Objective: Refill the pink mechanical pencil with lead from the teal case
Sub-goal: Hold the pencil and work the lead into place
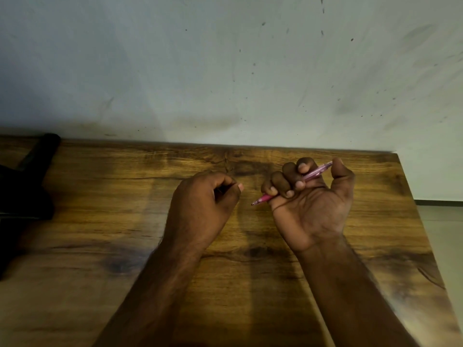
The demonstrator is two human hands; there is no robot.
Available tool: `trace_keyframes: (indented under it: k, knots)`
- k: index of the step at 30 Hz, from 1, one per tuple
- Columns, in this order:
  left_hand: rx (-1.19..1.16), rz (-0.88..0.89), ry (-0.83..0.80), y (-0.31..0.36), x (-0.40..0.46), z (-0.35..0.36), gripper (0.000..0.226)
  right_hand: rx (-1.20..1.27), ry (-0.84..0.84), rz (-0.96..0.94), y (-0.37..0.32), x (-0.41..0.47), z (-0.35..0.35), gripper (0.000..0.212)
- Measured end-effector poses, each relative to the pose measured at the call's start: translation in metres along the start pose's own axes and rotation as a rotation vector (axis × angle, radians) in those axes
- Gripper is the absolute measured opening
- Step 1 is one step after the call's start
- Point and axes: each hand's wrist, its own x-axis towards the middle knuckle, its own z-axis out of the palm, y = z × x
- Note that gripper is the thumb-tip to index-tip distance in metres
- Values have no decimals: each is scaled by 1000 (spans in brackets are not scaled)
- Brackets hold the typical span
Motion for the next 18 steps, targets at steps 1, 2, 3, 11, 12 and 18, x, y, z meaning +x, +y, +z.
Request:
trace_keyframes:
  k: [1, 2, 3, 11, 12, 18]
  knots:
    - [2, 2, 0, 0, 0, 0, 10, -1, 1, -2, 0, 0, 0, 57]
    - [3, 3, -1, 0, 0, 0, 10, -1, 1, -2, 0, 0, 0, 56]
    - [6, 3, -1, 0, 0, 0, 10, -1, -1, 0, 0, 1, -1, 55]
    - [-2, 7, 6, 0, 0, 0, 11, -10, -17, 18, 2, 1, -1, 57]
    - [-4, 10, 5, 0, 0, -1, 10, -11, -18, 21, 3, 1, -1, 56]
    - [11, 12, 6, 1, 1, -1, 10, -11, -8, 44, 4, 1, -1, 60]
